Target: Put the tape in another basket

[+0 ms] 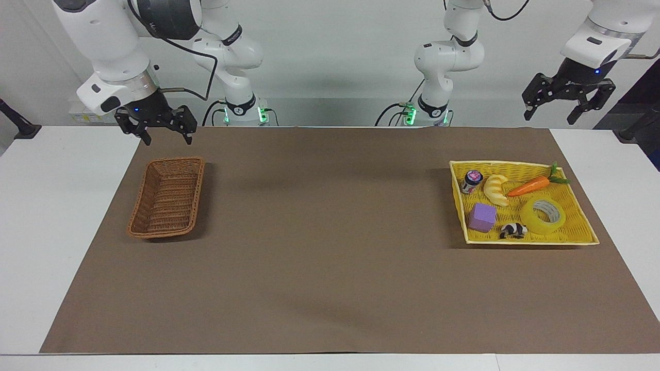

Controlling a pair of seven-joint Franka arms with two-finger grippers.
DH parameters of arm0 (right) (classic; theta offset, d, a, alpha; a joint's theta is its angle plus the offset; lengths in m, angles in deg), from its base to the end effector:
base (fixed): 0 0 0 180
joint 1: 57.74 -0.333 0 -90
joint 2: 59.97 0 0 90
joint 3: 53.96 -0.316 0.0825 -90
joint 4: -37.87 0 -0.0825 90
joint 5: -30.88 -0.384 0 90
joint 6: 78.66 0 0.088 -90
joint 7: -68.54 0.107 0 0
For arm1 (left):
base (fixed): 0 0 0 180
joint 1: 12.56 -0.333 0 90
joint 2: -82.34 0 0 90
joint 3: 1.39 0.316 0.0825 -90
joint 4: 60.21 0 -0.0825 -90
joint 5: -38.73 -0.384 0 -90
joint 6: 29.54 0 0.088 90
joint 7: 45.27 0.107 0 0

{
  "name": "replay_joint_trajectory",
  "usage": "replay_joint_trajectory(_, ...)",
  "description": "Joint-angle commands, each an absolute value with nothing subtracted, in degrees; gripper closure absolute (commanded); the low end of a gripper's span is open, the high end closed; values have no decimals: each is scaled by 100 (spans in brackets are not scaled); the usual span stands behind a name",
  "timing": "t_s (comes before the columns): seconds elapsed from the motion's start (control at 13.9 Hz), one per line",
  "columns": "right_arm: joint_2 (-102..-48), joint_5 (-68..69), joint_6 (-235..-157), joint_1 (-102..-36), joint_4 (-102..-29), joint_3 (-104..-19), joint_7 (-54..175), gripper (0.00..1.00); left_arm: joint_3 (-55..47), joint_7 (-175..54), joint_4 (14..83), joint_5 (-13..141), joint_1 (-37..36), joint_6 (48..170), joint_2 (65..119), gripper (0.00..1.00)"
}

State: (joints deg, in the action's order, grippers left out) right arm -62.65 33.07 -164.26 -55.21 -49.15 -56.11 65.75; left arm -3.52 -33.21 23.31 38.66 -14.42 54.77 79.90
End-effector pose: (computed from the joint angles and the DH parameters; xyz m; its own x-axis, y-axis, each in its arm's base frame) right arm 0.5608 -0.0086 0.6164 0.9966 0.0392 -0.0731 0.0417 -0.9986 0.0329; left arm 0.5294 -0.0029 0.6914 0.9754 -0.2135 0.0545 -0.2130 -0.9769 -0.0145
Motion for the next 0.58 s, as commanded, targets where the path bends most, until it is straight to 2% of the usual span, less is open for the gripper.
replay_joint_trajectory(0.0,-6217,3334,-16480,-5449,-4940,-5668,6529,0,-323,-3341,2416,3908,-1397,5413,7891,0)
replay_joint_trajectory(0.5,-6217,3334,-16480,-5449,-4940,-5668,6529,0,-323,-3393,2407,3908,-1396,5352,7891,0)
